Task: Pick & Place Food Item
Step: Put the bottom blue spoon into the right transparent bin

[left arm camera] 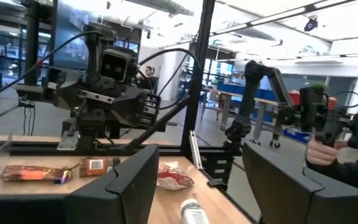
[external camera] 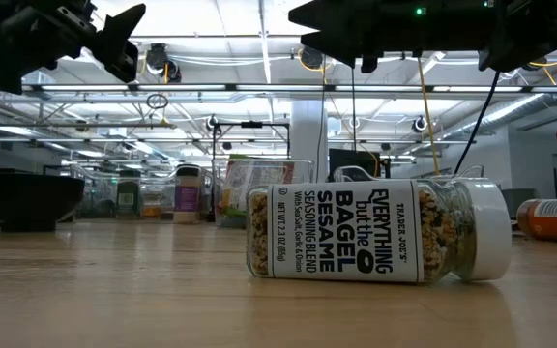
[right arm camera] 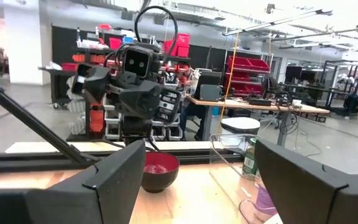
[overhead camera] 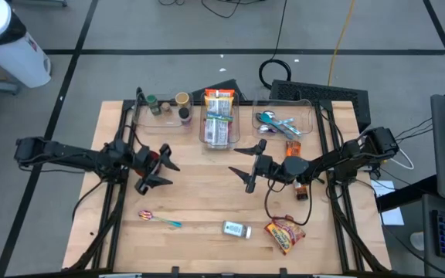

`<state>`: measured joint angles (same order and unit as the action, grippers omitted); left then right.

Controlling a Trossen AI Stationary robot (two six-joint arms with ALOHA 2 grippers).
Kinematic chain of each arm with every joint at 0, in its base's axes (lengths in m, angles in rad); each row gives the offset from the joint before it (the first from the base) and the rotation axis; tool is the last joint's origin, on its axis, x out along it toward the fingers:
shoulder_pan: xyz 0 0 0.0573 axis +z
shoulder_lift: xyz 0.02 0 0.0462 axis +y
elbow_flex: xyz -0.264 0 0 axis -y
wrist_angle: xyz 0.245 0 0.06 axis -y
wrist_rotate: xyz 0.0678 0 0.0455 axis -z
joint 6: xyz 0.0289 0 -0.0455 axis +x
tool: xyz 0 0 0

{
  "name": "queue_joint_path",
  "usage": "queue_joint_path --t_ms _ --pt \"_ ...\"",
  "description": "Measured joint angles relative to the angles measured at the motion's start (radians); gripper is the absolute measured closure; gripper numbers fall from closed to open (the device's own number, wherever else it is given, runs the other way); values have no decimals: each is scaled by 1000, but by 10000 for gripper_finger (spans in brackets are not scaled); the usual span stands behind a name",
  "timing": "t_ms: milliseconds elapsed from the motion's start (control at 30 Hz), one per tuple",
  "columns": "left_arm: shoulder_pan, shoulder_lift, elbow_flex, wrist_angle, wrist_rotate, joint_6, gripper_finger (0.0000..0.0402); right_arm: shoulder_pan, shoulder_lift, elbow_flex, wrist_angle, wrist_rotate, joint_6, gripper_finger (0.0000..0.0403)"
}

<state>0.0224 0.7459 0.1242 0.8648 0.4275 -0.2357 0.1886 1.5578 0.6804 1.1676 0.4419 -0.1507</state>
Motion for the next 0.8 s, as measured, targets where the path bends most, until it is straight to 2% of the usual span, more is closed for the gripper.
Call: queue_joint_path --t_ms 167,367,500,633,700,800 --pt "-62 8 0 -38 -11 76 163 0 0 0 1 -2 19 110" --pt "-136 14 0 -146 -192 177 163 2 0 9 -19 -53 19 110" --pt "-166 14 0 -195 -270 192 163 3 0 64 -175 -51 19 110" --pt "-198 13 2 -211 -274 190 163 3 0 151 -367 -53 51 110" --pt "-220 13 22 -272 -274 185 163 3 0 179 -460 -53 65 110" --pt "-265 13 89 -466 -275 168 163 5 0 189 -504 -52 80 110"
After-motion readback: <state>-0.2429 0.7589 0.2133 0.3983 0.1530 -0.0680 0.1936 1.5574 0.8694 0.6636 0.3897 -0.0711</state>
